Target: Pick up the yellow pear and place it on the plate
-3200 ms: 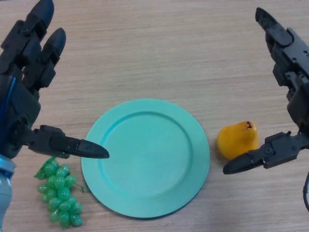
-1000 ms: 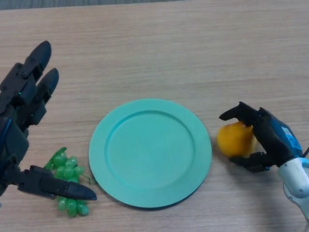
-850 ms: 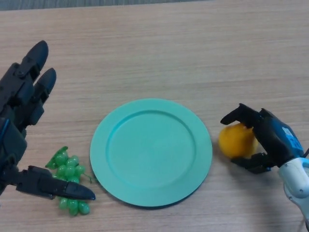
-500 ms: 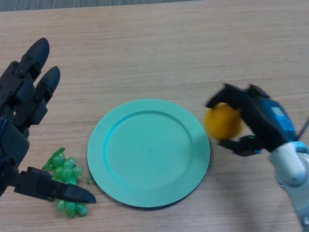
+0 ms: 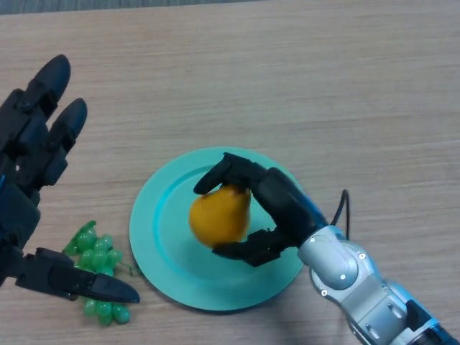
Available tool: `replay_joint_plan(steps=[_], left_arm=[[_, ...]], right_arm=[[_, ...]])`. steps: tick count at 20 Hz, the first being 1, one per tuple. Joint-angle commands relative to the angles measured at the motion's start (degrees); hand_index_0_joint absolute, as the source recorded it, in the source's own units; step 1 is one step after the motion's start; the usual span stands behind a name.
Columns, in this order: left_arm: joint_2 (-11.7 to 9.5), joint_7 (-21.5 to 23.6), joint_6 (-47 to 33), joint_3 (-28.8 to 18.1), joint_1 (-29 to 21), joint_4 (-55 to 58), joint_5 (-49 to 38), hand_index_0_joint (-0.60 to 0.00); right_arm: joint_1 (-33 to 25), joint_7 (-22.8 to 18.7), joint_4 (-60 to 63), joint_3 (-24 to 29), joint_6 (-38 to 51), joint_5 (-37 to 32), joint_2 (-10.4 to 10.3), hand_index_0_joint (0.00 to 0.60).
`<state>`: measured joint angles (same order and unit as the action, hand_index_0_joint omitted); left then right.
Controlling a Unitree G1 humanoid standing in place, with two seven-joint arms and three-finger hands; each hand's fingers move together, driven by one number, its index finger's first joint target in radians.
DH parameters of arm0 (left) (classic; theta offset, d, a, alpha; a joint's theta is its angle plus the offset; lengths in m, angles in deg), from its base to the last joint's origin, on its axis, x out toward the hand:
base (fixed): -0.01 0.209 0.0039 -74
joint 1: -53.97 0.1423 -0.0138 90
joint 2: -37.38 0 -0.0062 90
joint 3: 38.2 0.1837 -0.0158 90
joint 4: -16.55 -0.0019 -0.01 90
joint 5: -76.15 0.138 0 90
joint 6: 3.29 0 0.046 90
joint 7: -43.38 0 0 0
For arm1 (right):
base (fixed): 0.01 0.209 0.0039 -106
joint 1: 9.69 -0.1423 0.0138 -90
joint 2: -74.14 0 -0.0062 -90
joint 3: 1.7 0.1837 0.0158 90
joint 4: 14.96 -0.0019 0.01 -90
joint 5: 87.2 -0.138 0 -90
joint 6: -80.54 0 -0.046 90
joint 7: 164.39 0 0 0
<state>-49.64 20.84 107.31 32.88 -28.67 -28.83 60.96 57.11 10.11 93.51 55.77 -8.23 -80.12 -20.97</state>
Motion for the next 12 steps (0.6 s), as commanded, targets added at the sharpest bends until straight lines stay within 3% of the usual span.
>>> replay_joint_plan(steps=[1,2,3,6,7,12], left_arm=[[-1.5,-1.4,-5.4,-3.0,-1.0,2.2,-2.6,0.000],[-1.1,-1.5,-6.6,-2.6,-0.7,1.7,-2.3,0.000],[-1.0,-1.5,-6.7,-2.5,-0.6,1.7,-2.3,0.000],[-1.3,-1.1,-6.0,-1.9,-0.9,2.1,-1.9,0.000],[-1.8,-1.3,-5.1,-1.9,-1.2,2.7,-2.2,0.000],[-1.9,-2.4,-5.5,-1.2,-1.7,2.8,-1.2,0.000]], right_arm=[[-3.2,-2.3,-5.6,1.5,-0.1,-7.1,0.0,0.600],[-2.4,-1.6,-7.3,1.2,-2.5,-8.3,0.0,0.600],[-2.4,-1.5,-7.4,1.2,-2.8,-8.2,0.0,0.504],[-2.7,-0.6,-8.2,0.5,-3.7,-4.6,0.0,0.104],[-2.7,0.1,-9.1,0.4,-3.8,-3.4,0.0,0.019],[-0.9,2.4,-15.6,3.4,-4.1,-3.8,0.0,0.000]])
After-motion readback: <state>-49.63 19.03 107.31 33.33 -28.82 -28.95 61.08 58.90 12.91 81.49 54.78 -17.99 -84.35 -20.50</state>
